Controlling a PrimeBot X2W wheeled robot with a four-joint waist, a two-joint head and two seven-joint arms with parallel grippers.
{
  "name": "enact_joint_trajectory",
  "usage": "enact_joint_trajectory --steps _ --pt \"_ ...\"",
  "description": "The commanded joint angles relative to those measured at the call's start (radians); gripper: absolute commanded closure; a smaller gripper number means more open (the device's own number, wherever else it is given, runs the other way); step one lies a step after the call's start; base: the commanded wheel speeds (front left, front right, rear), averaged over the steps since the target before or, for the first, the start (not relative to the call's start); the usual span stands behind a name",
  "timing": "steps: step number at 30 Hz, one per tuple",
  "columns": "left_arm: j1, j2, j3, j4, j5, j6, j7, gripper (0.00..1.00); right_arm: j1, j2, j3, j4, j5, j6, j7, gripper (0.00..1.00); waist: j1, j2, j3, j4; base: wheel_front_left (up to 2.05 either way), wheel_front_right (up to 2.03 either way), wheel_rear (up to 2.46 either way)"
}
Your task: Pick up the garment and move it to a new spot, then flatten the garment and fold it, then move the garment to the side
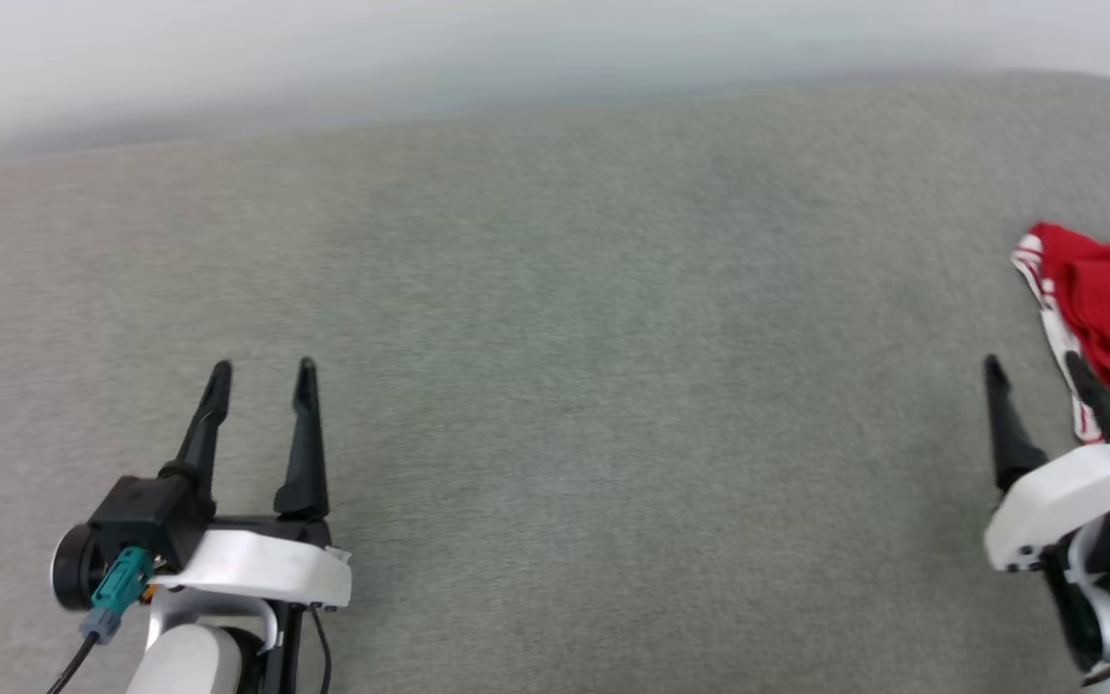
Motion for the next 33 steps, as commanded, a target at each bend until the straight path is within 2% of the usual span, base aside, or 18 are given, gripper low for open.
enact_joint_trajectory --steps 1,12,22,33 --pt "0.014 -0.004 0.01 0.012 -0.004 0.007 -0.007 0.0 0.021 0.012 0.028 -0.022 0.006 -0.001 -0.024 0.0 0.0003 0.0 -0.044 0.052 0.0 0.0 0.0" --pt "0.069 -0.005 0.038 0.099 0.004 0.02 -0.016 0.0 0.13 0.052 0.156 -0.12 0.01 -0.001 -0.159 0.0 0.0003 0.0 -0.136 0.111 0.0 0.0 0.0" --pt "0.104 -0.008 0.011 0.151 0.031 -0.007 -0.019 0.0 0.226 0.063 0.162 -0.149 0.036 -0.001 -0.17 0.0 0.0003 0.0 -0.181 0.089 0.0 0.0 0.0" --pt "0.086 -0.015 0.024 0.147 0.039 -0.019 -0.019 0.0 0.197 0.067 0.168 -0.147 0.033 -0.001 -0.174 0.0 0.0003 0.0 -0.166 0.083 0.0 0.0 0.0"
